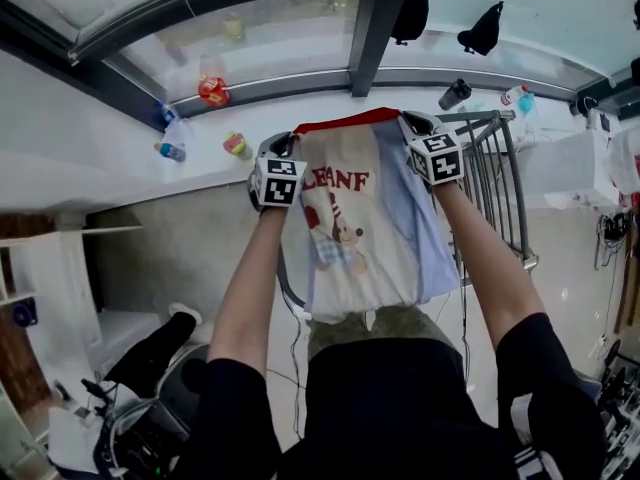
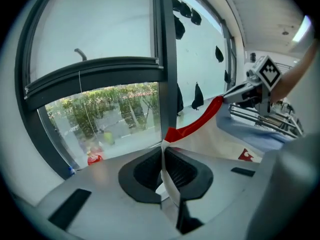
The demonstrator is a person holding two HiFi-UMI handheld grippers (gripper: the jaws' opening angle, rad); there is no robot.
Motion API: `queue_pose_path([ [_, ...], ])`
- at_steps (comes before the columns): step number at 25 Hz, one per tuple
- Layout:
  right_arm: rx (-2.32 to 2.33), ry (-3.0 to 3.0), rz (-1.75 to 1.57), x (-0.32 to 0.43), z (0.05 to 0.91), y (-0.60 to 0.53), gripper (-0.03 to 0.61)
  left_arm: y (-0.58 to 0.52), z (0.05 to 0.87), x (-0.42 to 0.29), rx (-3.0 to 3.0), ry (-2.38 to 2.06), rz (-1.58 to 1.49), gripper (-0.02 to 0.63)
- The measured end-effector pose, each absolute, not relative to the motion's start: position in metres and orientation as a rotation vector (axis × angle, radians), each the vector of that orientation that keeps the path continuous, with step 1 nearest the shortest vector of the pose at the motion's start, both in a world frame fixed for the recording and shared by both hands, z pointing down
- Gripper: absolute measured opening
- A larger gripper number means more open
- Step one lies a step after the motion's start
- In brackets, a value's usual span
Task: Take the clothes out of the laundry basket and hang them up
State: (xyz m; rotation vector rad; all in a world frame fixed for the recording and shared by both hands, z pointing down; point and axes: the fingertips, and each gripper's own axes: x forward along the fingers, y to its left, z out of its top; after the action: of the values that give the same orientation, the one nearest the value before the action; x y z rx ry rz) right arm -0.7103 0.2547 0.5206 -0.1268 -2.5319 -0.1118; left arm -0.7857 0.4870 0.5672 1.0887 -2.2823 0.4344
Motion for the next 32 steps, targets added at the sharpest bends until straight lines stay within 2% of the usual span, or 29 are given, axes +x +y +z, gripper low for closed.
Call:
queue_pose_path([
  [9, -0.002, -2.444, -0.108, -0.711, 0.573, 0.245, 0.019, 0.477, 0.6, -0.782, 1.146, -2.174, 0.459, 0.021],
  [10, 0.005, -2.435, -0.101, -0.71, 0.576, 0.245, 0.066, 0.477, 0.602, -0.781, 1.149, -2.16, 0.452, 0.039],
  [12, 0.014, -2.426, -0.07, -0.707, 0.577, 0.243, 0.157, 0.479, 0.605, -0.779, 1.159, -2.131, 0.426, 0.153],
  [13, 0.011, -2.423, -0.051, -0.704, 0.576, 0.242, 0.199, 0.479, 0.605, -0.778, 1.169, -2.12, 0.411, 0.167],
  [14, 0.004, -2.422, -0.035, -0.701, 0.573, 0.241, 0.213, 0.478, 0.605, -0.778, 1.179, -2.111, 0.396, 0.179],
  [18, -0.041, -2.427, 0.028, -0.686, 0.557, 0.238, 0.218, 0.487, 0.603, -0.777, 1.194, -2.083, 0.348, 0.222],
  [26, -0.019, -2.532, 0.326, -0.628, 0.504, 0.239, 0.218, 0.512, 0.563, -0.752, 1.11, -2.163, 0.203, 0.224],
  [32, -0.061, -2.638, 0.358, -0.546, 0.453, 0.239, 0.218, 0.501, 0.505, -0.698, 1.169, -2.251, 0.21, 0.224],
])
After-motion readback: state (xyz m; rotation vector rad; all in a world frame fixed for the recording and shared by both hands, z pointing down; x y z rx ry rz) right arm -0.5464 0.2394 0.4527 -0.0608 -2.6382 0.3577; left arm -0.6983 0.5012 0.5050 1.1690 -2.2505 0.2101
